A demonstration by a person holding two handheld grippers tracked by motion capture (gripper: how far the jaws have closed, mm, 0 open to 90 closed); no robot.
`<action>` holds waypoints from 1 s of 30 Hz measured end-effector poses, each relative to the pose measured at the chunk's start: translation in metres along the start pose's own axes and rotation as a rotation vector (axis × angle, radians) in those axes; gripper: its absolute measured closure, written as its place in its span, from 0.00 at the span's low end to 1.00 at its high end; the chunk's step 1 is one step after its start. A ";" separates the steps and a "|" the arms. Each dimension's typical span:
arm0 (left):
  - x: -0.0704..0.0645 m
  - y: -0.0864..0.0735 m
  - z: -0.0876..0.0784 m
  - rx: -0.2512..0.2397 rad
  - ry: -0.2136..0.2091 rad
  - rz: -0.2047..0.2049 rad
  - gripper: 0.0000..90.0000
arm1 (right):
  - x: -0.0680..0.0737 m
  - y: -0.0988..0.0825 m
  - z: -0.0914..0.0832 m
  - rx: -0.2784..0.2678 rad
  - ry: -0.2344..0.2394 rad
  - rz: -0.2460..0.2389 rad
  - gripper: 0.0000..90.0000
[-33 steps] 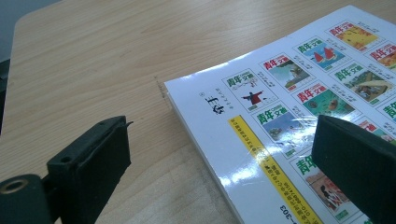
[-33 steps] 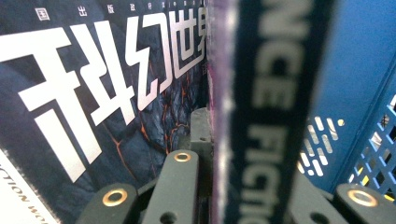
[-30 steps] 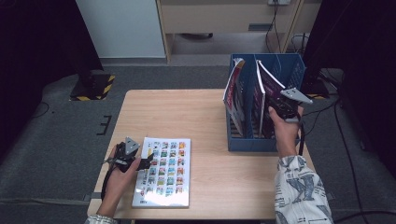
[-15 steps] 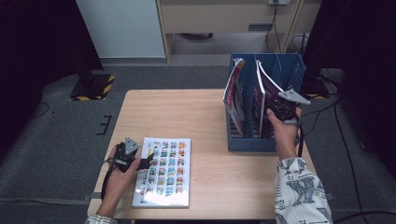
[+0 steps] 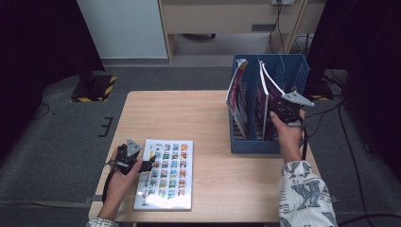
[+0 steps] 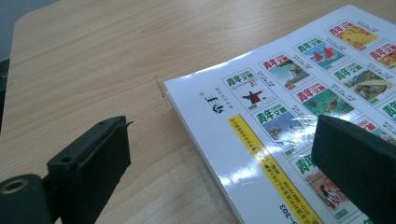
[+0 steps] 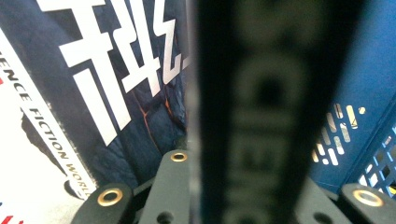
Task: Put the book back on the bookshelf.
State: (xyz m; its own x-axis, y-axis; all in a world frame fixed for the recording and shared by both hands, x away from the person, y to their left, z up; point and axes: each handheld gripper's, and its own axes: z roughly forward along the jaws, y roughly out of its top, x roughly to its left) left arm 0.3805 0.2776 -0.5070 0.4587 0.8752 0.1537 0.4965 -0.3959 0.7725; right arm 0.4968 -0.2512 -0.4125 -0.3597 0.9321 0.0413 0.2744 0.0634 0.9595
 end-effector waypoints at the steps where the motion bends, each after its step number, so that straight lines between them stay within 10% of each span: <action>1: 0.000 0.000 0.000 0.000 0.000 0.000 0.05 | 0.000 0.000 0.000 -0.002 0.000 0.003 0.90; 30: 0.000 0.000 0.000 0.001 0.000 0.000 0.05 | -0.005 0.009 -0.004 -0.062 -0.001 0.033 0.93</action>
State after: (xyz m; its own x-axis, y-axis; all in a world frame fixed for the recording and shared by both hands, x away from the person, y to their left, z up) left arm 0.3806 0.2778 -0.5072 0.4587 0.8752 0.1538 0.4972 -0.3962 0.7719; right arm 0.4971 -0.2564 -0.4033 -0.3500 0.9339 0.0728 0.2307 0.0106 0.9730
